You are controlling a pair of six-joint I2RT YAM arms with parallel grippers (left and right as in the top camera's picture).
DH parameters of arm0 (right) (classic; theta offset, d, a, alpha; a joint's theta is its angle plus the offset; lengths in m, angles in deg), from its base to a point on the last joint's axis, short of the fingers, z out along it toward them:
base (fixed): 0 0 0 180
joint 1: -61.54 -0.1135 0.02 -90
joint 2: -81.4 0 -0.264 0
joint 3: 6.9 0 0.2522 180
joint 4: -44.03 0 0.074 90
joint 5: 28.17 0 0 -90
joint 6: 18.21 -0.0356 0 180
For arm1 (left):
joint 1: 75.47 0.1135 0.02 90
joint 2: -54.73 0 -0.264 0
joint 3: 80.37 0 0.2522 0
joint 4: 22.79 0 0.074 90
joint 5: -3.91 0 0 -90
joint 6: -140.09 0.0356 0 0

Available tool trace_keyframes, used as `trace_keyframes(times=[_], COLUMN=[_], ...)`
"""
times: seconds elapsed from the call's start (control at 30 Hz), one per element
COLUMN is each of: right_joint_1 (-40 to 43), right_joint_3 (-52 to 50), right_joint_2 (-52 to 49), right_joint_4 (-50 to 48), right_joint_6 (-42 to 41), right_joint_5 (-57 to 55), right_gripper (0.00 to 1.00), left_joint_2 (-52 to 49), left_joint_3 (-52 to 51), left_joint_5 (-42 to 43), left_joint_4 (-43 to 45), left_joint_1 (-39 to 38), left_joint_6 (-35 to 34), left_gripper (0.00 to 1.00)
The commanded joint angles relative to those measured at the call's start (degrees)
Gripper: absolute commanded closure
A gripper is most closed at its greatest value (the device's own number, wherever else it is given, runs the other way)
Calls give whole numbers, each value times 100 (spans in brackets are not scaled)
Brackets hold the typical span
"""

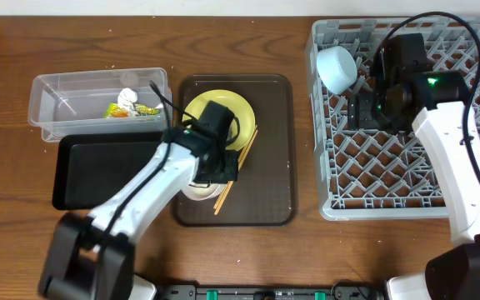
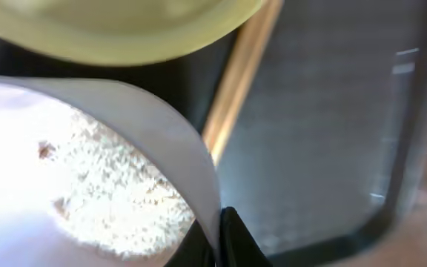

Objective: Sort waste into correct bins and load items into the dishwasher rack
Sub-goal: 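Grasp the rim of the white rice bowl with the left gripper, then carry the rice bowl left and tip rice onto the black tray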

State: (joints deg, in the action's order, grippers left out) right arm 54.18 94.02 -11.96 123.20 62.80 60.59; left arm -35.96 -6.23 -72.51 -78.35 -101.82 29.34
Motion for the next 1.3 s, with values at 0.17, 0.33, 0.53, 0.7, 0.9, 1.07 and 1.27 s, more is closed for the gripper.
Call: trace_keyframes(times=[0.17, 0.33, 0.53, 0.7, 0.9, 1.07, 1.27], right_joint_1=[26, 26, 22, 22, 22, 22, 22], right_joint_3=[11, 11, 11, 11, 11, 11, 11], right_joint_2=[90, 90, 90, 90, 90, 90, 90], right_joint_4=[22, 22, 52, 85, 109, 109, 125], right_joint_6=[24, 31, 74, 90, 90, 92, 90], right_joint_5=[17, 20, 22, 22, 22, 20, 22], right_gripper=[18, 18, 18, 18, 18, 18, 18], left_joint_2=[1364, 1526, 1318, 909, -44, -863, -1375], left_joint_3=[278, 273, 136, 24, 9, 9, 11], left_joint_5=[74, 745, 2229, 3731, 5438, 6629, 7656], left_joint_4=[-490, -807, -831, -831, -831, -831, -831], left_joint_1=[802, 1759, 3139, 4266, 5160, 5490, 5571], left_joint_6=[46, 678, 1416, 2079, 2514, 2955, 2997], left_gripper=[94, 94, 94, 94, 94, 94, 94])
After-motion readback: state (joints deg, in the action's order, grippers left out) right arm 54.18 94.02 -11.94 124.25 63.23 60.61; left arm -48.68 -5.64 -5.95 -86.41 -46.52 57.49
